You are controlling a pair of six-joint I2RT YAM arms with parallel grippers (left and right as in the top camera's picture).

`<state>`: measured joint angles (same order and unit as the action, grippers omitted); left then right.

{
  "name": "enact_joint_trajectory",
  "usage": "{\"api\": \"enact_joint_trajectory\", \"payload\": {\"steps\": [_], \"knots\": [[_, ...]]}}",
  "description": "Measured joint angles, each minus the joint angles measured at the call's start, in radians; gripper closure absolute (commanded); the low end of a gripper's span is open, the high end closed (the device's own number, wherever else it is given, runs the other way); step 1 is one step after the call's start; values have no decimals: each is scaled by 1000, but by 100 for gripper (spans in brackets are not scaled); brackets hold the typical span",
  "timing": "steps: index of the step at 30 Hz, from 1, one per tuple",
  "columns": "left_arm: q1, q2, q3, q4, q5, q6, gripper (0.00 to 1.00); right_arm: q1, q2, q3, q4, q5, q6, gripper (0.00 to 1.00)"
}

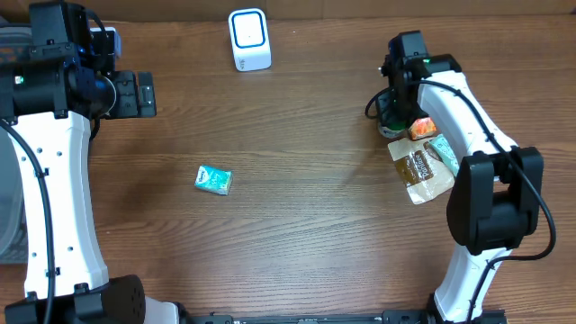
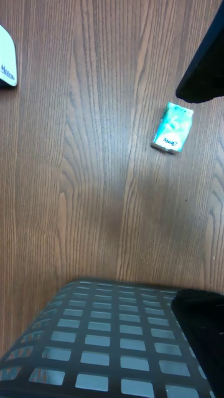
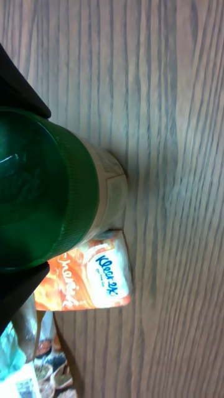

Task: Scan the item barcode
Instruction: 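Carry the bottle right and set it down beside the bread bag, then move the right gripper left to the small teal tissue pack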

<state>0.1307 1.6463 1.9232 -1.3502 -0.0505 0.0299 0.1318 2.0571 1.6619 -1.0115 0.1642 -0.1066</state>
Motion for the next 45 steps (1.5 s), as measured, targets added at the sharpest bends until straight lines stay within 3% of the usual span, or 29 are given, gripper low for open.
{"api": "enact_joint_trajectory", "payload": {"steps": [1, 8, 13, 20, 24, 28, 29, 32, 39, 45], "knots": [[0, 0, 0, 0, 0, 0, 0, -2, 0, 0, -5, 1, 4, 0], [0, 0, 0, 0, 0, 0, 0, -7, 1, -6, -43, 8, 2, 0], [0, 0, 0, 0, 0, 0, 1, -7, 1, 86, -148, -20, 3, 0], [0, 0, 0, 0, 0, 0, 1, -1, -14, 375, -238, -273, 102, 0], [0, 0, 0, 0, 0, 0, 0, 6, -34, 404, -212, -526, 131, 0], [0, 0, 0, 0, 0, 0, 0, 31, -33, 388, -165, -677, 140, 16], [0, 0, 0, 0, 0, 0, 0, 46, -33, 374, -146, -703, 143, 24], [0, 0, 0, 0, 0, 0, 1, 105, -33, 300, -72, -746, 169, 32], [0, 0, 0, 0, 0, 0, 0, 317, -31, 62, 209, -718, 308, 42], [0, 0, 0, 0, 0, 0, 1, 507, -19, -63, 419, -569, 447, 44]]}}
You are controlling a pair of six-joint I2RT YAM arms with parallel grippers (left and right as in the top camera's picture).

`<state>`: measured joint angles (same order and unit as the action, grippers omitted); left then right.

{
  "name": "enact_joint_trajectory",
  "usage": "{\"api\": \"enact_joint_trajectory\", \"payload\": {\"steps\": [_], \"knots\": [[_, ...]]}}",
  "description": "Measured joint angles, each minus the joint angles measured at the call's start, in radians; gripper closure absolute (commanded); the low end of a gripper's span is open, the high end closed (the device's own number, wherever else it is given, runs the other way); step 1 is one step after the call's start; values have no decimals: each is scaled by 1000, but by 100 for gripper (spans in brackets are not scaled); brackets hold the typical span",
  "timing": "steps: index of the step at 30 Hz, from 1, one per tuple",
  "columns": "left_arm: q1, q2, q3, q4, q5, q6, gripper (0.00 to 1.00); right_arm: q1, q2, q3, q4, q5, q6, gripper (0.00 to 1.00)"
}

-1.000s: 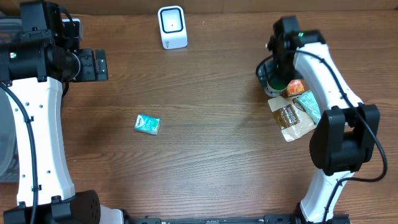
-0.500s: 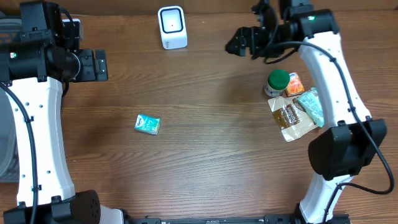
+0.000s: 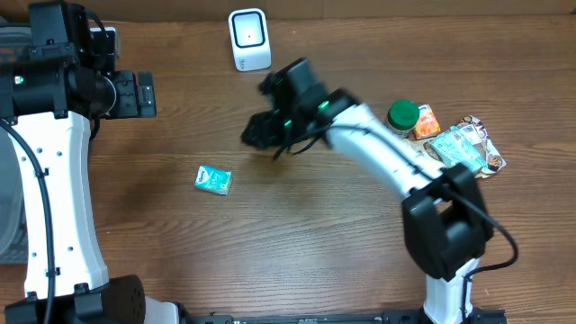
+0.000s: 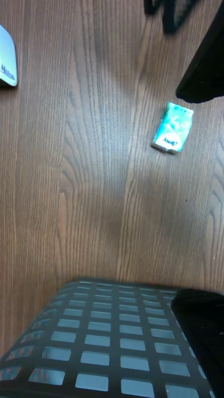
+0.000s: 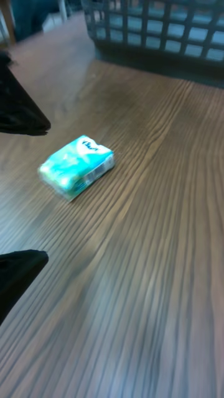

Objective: Scan the item barcode

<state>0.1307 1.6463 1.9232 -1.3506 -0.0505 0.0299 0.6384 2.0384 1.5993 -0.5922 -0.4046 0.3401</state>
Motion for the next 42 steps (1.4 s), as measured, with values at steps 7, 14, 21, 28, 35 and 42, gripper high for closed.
{"api": "enact_joint_trajectory", "payload": {"steps": [7, 14, 21, 28, 35, 42], "knots": [[0, 0, 0, 0, 0, 0, 0, 156, 68, -16, 122, 203, 92, 50], [0, 0, 0, 0, 0, 0, 0, 215, 143, -31, 92, 254, 252, 51], [0, 0, 0, 0, 0, 0, 1, 220, 144, -31, 76, 249, 395, 51], [0, 0, 0, 1, 0, 0, 1, 224, 171, -30, 79, 218, 462, 59], [0, 0, 0, 0, 0, 0, 0, 227, 175, -29, 75, 194, 474, 91], [0, 0, 0, 0, 0, 0, 1, 217, 175, -27, 69, 170, 358, 96]]}}
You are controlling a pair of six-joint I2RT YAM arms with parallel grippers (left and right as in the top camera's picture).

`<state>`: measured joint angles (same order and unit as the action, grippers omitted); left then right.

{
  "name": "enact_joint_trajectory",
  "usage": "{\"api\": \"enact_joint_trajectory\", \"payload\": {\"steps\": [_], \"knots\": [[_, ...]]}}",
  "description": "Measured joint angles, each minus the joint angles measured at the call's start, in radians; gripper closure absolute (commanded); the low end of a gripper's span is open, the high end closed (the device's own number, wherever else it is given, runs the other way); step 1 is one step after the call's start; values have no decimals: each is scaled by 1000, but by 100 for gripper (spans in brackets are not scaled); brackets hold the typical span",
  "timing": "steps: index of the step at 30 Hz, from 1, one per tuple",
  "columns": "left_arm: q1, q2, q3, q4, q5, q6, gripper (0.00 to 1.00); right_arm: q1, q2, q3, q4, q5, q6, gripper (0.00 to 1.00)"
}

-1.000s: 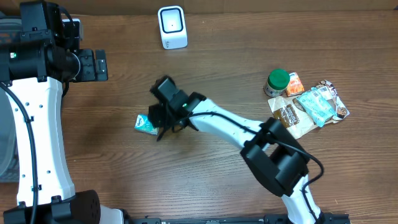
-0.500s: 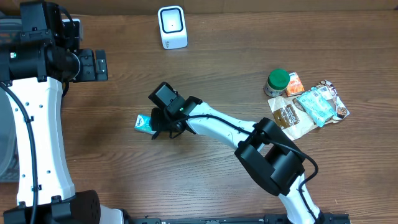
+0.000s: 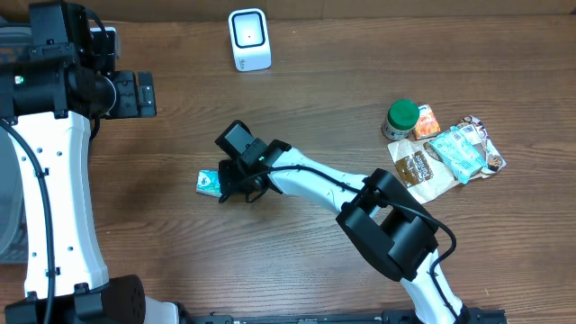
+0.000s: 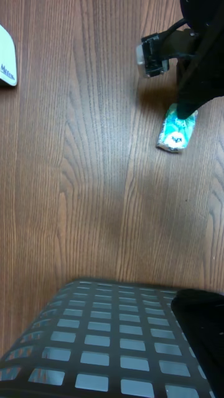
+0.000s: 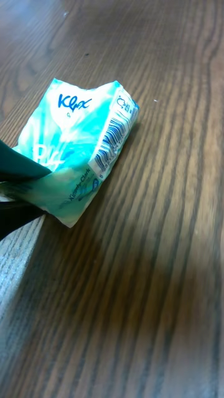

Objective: Scan the item barcode

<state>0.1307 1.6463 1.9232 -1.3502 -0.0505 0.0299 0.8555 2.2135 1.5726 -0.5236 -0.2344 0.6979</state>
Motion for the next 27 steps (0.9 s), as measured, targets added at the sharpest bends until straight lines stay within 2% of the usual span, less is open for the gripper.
{"api": "enact_joint_trajectory", "payload": {"steps": [4, 8, 16, 18, 21, 26, 27], "knots": [[0, 0, 0, 0, 0, 0, 1, -25, -1, 19, -72, -37, -172, 96], [0, 0, 0, 0, 0, 0, 0, -74, -14, 48, -191, -49, -405, 96], [0, 0, 0, 0, 0, 0, 0, -168, -80, 73, -439, 72, -1082, 96], [0, 0, 0, 0, 0, 0, 1, -169, -82, 73, -446, 131, -1264, 83], [0, 0, 0, 0, 0, 0, 0, -167, -82, 73, -422, 188, -1408, 68], [0, 0, 0, 0, 0, 0, 0, -166, -82, 79, -386, 240, -1484, 46], [0, 0, 0, 0, 0, 0, 0, -166, -82, 84, -391, 243, -1469, 33]]}}
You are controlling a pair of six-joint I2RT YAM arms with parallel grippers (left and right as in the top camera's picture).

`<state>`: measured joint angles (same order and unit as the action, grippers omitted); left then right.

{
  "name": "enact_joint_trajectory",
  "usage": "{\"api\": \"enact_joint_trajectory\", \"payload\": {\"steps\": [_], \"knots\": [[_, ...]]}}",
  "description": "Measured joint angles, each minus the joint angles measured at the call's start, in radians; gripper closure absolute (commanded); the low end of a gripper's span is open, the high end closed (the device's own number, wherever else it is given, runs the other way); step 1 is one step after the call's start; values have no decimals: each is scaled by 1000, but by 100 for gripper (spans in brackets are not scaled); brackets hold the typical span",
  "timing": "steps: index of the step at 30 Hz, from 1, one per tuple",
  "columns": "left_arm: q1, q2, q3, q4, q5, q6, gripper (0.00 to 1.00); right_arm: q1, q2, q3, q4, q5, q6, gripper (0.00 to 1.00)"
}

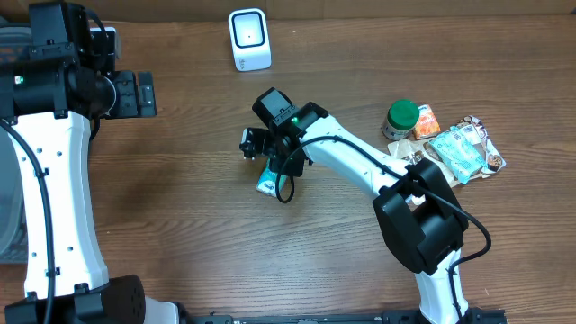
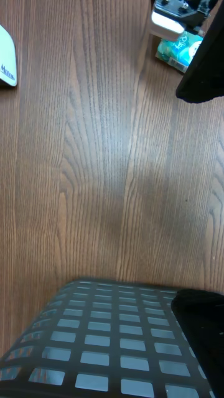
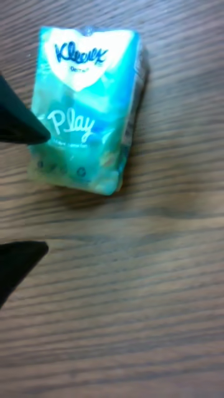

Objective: Scan the item barcode

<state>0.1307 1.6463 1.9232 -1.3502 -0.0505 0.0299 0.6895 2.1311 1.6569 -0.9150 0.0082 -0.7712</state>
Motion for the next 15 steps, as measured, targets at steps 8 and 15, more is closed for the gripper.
{"api": "enact_joint_trajectory", "payload": {"steps": [8, 15], "knots": [[0, 0, 0, 0, 0, 0, 0, -2, -10, 198, -214, 18, 361, 0], [0, 0, 0, 0, 0, 0, 1, -32, -81, 312, -463, 15, 702, 0]]}}
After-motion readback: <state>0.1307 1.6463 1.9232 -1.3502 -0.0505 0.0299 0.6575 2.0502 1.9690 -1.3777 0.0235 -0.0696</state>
